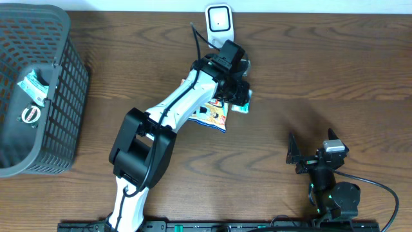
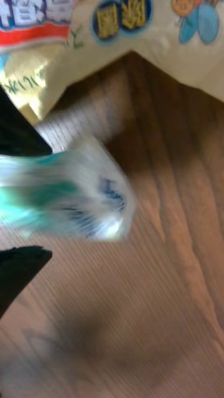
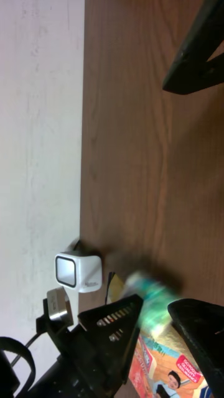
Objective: Scan the item barcode
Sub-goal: 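Move the green pack under the scanner with the left gripper and release, then reach the left gripper into the basket and grasp the mint-green wrapped pack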
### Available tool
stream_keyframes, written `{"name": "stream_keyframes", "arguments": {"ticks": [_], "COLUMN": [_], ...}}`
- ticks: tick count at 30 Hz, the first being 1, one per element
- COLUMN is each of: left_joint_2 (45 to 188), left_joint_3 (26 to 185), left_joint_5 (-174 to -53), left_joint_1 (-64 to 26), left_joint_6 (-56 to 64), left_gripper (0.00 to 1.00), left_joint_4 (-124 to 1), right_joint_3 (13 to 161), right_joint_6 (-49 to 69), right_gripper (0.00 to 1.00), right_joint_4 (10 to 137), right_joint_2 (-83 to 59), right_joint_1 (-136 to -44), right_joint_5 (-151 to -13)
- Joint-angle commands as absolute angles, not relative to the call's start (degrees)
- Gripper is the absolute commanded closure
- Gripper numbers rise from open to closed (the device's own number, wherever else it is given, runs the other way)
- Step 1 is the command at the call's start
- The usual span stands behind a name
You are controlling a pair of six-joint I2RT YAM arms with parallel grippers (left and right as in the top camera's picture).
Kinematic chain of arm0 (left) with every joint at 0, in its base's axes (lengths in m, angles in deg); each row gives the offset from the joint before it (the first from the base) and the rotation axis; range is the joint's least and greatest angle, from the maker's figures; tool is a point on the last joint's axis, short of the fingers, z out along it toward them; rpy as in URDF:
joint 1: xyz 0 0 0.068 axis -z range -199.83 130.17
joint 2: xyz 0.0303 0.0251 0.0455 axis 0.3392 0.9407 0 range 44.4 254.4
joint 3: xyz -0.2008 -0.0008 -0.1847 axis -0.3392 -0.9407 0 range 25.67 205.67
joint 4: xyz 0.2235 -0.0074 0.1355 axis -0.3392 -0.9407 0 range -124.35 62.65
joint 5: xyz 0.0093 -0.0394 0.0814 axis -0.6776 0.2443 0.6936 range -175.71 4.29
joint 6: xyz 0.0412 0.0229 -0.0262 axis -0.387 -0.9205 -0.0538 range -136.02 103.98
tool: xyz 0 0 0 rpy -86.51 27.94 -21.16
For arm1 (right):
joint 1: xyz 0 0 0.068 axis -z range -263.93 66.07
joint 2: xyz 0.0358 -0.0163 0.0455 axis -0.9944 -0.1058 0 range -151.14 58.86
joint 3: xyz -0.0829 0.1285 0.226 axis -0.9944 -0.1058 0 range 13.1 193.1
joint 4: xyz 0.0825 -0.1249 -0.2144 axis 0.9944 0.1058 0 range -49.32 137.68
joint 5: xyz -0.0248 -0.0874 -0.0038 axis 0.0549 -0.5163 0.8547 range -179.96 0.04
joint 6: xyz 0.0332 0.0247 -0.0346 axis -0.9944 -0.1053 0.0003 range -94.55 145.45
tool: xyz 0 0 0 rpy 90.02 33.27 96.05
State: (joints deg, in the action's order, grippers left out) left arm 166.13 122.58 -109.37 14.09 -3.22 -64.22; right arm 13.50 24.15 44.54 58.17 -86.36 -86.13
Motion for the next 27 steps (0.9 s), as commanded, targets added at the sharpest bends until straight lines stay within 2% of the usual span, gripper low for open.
{"name": "stream_keyframes", "arguments": {"ticks": [1, 9, 11, 20, 27], "left_joint_2": [165.6, 158.7, 154.3, 134.1, 126.6], "left_joint_3": [123.0, 123.6, 123.9, 123.9, 123.9], "left_joint_5": [-109.0, -109.0, -109.0, -108.5, -89.2], "left_joint_1": [13.9, 9.9, 7.7, -7.4, -26.6], "left_joint_6": [-3.2, -3.2, -3.3, -3.7, -3.7], "left_gripper": [0.53, 0.49, 0.44, 0.44, 0.36], "left_joint_4": [-64.0, -63.1, -61.9, -56.2, -53.9], "right_joint_3": [13.5, 13.5, 13.5, 13.5, 13.5], "right_joint_6": [23.4, 23.3, 23.4, 23.3, 23.3], "right_gripper": [0.01, 0.01, 0.01, 0.01, 0.01], "right_joint_4": [44.8, 44.8, 44.8, 44.8, 44.8], "right_joint_2": [58.5, 58.5, 58.5, 58.5, 58.5], "right_joint_1": [-86.3, -86.3, -86.3, -86.3, -86.3], "right_joint_5": [-86.2, -86.2, -86.2, -86.2, -86.2]}}
